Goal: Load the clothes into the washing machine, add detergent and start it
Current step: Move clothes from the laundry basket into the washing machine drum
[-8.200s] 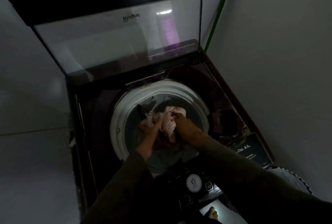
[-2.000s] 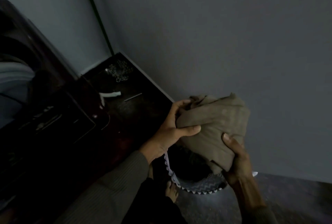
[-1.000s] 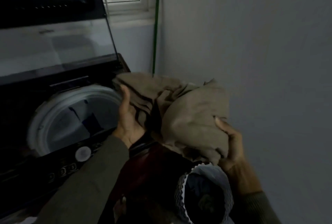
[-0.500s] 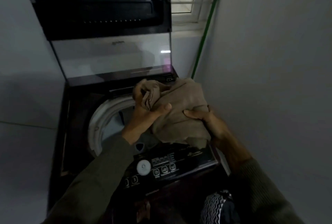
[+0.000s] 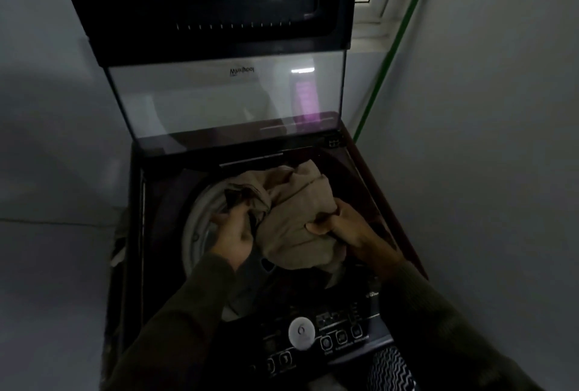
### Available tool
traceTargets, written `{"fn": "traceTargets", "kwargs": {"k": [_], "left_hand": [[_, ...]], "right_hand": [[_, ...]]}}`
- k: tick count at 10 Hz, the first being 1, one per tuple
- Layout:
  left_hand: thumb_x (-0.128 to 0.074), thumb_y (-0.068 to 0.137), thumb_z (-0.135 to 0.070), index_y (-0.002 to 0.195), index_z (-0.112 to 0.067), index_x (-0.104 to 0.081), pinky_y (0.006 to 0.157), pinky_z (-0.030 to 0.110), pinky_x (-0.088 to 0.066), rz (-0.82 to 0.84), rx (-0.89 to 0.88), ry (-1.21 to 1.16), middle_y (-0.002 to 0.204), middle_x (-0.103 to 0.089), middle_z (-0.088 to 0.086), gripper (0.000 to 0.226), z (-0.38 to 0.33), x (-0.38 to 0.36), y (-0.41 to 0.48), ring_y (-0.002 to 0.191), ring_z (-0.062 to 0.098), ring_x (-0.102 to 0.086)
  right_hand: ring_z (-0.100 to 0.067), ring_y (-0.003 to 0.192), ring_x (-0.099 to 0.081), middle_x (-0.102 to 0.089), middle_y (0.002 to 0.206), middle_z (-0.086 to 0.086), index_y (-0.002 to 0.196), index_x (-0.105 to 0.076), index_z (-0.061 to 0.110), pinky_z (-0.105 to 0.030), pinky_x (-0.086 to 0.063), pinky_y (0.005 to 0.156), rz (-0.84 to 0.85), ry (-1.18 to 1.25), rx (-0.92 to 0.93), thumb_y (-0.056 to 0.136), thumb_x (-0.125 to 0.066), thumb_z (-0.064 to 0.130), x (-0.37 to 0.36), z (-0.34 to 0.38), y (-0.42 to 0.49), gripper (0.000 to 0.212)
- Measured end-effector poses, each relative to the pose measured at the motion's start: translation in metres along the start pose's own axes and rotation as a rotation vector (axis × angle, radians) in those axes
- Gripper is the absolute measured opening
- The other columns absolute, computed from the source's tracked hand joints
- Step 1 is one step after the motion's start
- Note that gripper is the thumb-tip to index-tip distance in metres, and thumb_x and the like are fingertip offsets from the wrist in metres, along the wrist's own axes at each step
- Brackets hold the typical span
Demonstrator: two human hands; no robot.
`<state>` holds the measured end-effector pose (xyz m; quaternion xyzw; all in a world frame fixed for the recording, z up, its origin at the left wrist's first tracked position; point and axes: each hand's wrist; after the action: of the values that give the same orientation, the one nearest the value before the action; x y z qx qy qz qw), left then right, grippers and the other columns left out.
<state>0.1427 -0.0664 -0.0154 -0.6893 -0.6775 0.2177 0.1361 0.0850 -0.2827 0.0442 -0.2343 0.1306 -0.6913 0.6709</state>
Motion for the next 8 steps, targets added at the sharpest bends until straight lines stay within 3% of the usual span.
{"fn": "traceTargets", "kwargs": {"k": [1, 2, 3, 4, 5, 6, 7, 8], "left_hand": [[-0.062, 0.09, -0.003, 0.127, -0.005, -0.061, 0.091, 0.03, -0.051, 0.11, 0.07, -0.162, 0.124, -0.065, 0.015, 0.037, 0.011, -0.001, 0.012, 0.109, 0.023, -0.065], [-0.077, 0.079, -0.012, 0.136, -0.018, -0.054, 0.089, 0.036, -0.053, 0.051, 0.003, 0.036, 0.128, -0.063, 0.001, 0.061, 0.011, -0.006, 0.021, 0.118, 0.023, -0.06], [-0.083, 0.075, -0.015, 0.152, -0.029, -0.025, 0.09, 0.031, -0.047, 0.007, 0.01, 0.177, 0.128, -0.052, -0.012, 0.097, 0.02, -0.006, 0.027, 0.119, 0.012, -0.051], [-0.082, 0.076, -0.014, 0.156, -0.029, -0.008, 0.096, 0.037, -0.048, 0.018, 0.007, 0.24, 0.125, -0.056, -0.007, 0.109, 0.035, -0.011, 0.038, 0.117, 0.013, -0.055], [-0.078, 0.078, -0.005, 0.152, -0.017, -0.027, 0.103, 0.042, -0.046, 0.008, 0.037, 0.319, 0.137, -0.054, 0.006, 0.09, 0.049, -0.014, 0.05, 0.125, 0.023, -0.052], [-0.074, 0.081, -0.002, 0.131, -0.004, -0.051, 0.081, 0.017, -0.043, 0.035, 0.015, 0.395, 0.119, -0.06, 0.003, 0.055, 0.059, -0.018, 0.063, 0.111, 0.021, -0.058], [-0.074, 0.082, -0.013, 0.114, -0.005, -0.061, 0.066, 0.01, -0.037, 0.043, -0.03, 0.524, 0.107, -0.065, 0.001, 0.036, 0.079, -0.022, 0.08, 0.101, 0.018, -0.062], [-0.07, 0.083, -0.002, 0.121, 0.002, -0.057, 0.077, 0.014, -0.037, 0.027, -0.019, 0.504, 0.11, -0.063, 0.011, 0.041, 0.098, -0.026, 0.088, 0.103, 0.017, -0.056]], "right_hand": [[-0.006, 0.11, -0.062, -0.065, 0.122, 0.01, 0.137, -0.049, 0.025, -0.016, -0.053, 0.078, -0.015, -0.106, 0.002, 0.07, -0.084, 0.008, -0.003, -0.016, 0.012, 0.078], [-0.016, 0.121, -0.057, -0.059, 0.129, 0.002, 0.142, -0.042, 0.019, -0.018, -0.047, 0.086, -0.06, -0.315, -0.041, 0.076, -0.079, 0.009, -0.009, -0.026, 0.022, 0.077], [-0.02, 0.131, -0.045, -0.048, 0.136, -0.001, 0.148, -0.033, 0.012, -0.021, -0.039, 0.096, -0.128, -0.371, -0.077, 0.068, -0.07, 0.025, -0.022, -0.033, 0.029, 0.089], [-0.027, 0.138, -0.04, -0.04, 0.151, -0.008, 0.15, -0.031, 0.012, -0.038, -0.038, 0.111, -0.156, -0.432, -0.123, 0.055, -0.061, 0.044, -0.031, -0.053, 0.049, 0.105], [-0.032, 0.13, -0.048, -0.046, 0.143, -0.016, 0.146, -0.03, 0.002, -0.034, -0.043, 0.103, -0.168, -0.571, -0.298, 0.076, -0.068, 0.027, -0.038, -0.058, 0.062, 0.083], [-0.035, 0.129, -0.048, -0.046, 0.141, -0.02, 0.142, -0.026, -0.002, -0.034, -0.043, 0.098, -0.158, -0.638, -0.4, 0.085, -0.065, 0.022, -0.047, -0.066, 0.075, 0.073], [-0.038, 0.131, -0.047, -0.044, 0.142, -0.022, 0.141, -0.027, -0.003, -0.04, -0.042, 0.103, -0.165, -0.68, -0.42, 0.085, -0.066, 0.022, -0.056, -0.076, 0.089, 0.073], [-0.039, 0.131, -0.046, -0.044, 0.142, -0.025, 0.139, -0.028, -0.006, -0.04, -0.04, 0.104, -0.174, -0.708, -0.431, 0.087, -0.066, 0.02, -0.06, -0.084, 0.099, 0.07]]}}
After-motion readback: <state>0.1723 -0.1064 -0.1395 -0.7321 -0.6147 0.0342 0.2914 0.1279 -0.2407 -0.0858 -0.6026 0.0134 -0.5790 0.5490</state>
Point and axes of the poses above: each hand's wrist, its own y-axis towards the middle knuckle, its own x-axis out of the back of the hand, z = x × y
